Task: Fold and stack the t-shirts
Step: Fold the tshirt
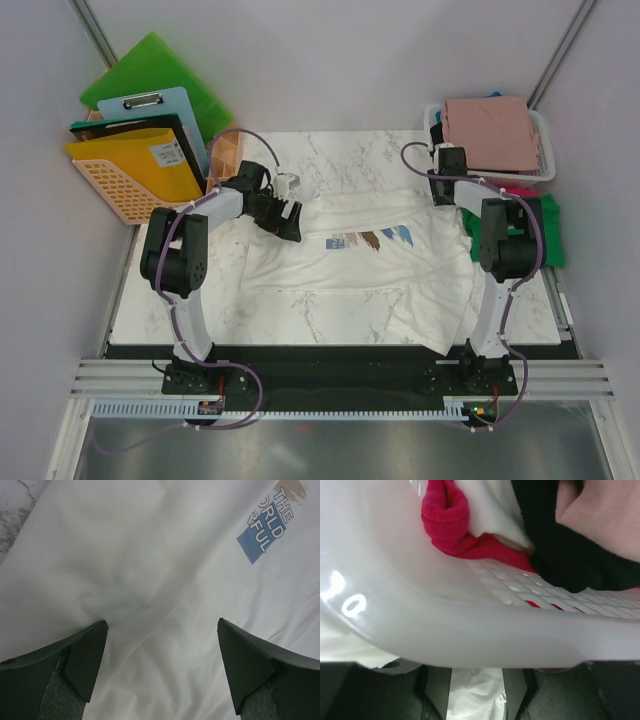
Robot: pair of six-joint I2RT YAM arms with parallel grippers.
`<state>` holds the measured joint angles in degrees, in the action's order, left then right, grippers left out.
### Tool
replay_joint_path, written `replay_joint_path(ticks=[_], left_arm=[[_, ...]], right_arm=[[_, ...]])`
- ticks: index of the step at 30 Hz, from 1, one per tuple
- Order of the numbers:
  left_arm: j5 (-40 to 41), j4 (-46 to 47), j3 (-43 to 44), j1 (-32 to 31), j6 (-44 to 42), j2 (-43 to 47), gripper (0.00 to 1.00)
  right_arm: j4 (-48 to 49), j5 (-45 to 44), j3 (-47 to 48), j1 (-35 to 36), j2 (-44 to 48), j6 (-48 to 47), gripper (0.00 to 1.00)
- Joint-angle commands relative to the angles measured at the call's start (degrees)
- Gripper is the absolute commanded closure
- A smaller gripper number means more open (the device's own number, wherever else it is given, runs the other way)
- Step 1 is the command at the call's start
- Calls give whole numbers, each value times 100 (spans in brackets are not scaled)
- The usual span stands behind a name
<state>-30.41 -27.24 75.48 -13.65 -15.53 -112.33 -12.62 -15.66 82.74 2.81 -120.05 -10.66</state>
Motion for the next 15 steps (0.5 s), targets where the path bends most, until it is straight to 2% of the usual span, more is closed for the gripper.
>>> replay_joint_path(ticks=[1,11,15], left_arm=[[352,-220,-262,3,-196,62,0],[1001,79,-297,3,-108,124,0],[976,70,-350,3,-161,194,0]], right_arm=[[899,432,-600,-79,446,-243,52],[2561,643,-2620,-79,2203,-481,53],[2546,643,-2816,-79,2434,-543,51]])
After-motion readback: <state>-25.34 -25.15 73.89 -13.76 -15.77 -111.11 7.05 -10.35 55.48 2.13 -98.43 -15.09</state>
